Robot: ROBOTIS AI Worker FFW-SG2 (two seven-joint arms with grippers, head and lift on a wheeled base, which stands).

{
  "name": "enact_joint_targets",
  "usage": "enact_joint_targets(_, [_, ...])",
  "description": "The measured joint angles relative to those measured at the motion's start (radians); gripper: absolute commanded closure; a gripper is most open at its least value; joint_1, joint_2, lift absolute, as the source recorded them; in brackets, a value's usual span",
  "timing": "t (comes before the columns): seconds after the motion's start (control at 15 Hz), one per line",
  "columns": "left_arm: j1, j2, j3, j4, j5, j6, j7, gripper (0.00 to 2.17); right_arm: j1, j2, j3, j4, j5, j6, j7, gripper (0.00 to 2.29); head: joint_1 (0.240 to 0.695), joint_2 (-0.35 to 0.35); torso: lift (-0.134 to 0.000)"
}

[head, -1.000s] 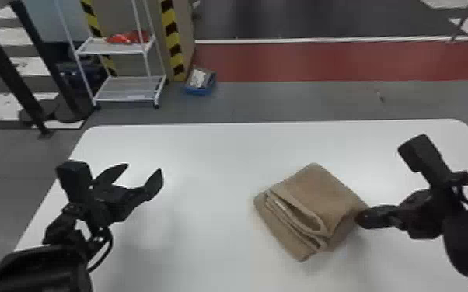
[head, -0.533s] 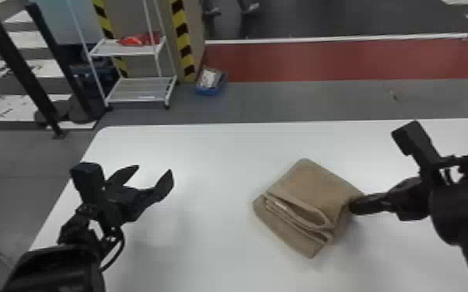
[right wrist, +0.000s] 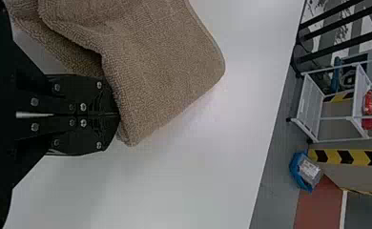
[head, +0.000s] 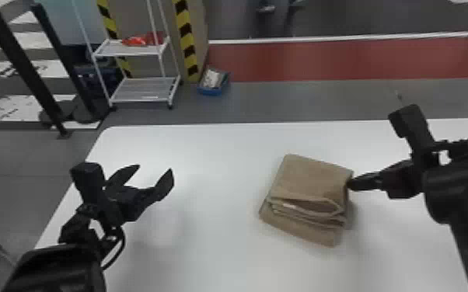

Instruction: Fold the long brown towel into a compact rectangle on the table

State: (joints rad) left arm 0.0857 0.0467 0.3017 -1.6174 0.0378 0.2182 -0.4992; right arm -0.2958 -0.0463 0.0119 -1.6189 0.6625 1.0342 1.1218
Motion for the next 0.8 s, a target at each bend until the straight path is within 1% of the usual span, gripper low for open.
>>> enact_joint_targets(0.27, [0.0,-0.001,0.0,0.001,0.002,-0.001,-0.005,0.08,-0.019,0.034,0.006,0.053,-0.029,-0.057,-0.078,2.19,0.695,0.135,-0.124])
enact_joint_targets(0.4, [-0.001,-0.001,-0.002,0.001,0.002,-0.001,-0.006,0.08,-0.022,0.044,0.006,0.077,-0.066,-0.103,-0.128,2.19,0.695,0.14,-0.124])
enact_joint_targets(0.47, [-0.001,-0.001,-0.002,0.001,0.002,-0.001,-0.006,0.08,-0.023,0.045,0.006,0.081,-0.08,-0.112,-0.127,2.19,0.695,0.147,-0.124])
enact_joint_targets(0.53, [-0.002,-0.001,-0.002,0.001,0.002,-0.001,-0.006,0.08,-0.017,0.046,0.006,0.079,-0.086,-0.113,-0.108,2.19,0.695,0.151,-0.124])
enact_joint_targets(0.6, [-0.002,-0.001,0.0,0.0,0.002,-0.001,-0.008,0.08,0.003,0.044,0.003,0.056,-0.082,-0.109,-0.06,2.19,0.695,0.156,-0.124])
enact_joint_targets(0.73, [-0.001,-0.001,0.009,-0.002,0.003,-0.001,-0.016,0.08,0.06,0.034,-0.022,-0.068,-0.06,-0.073,0.134,2.19,0.695,0.174,-0.124])
enact_joint_targets(0.8, [-0.001,0.0,0.013,-0.002,0.004,-0.001,-0.018,0.08,0.083,0.028,-0.053,-0.144,-0.061,-0.035,0.213,2.19,0.695,0.177,-0.124])
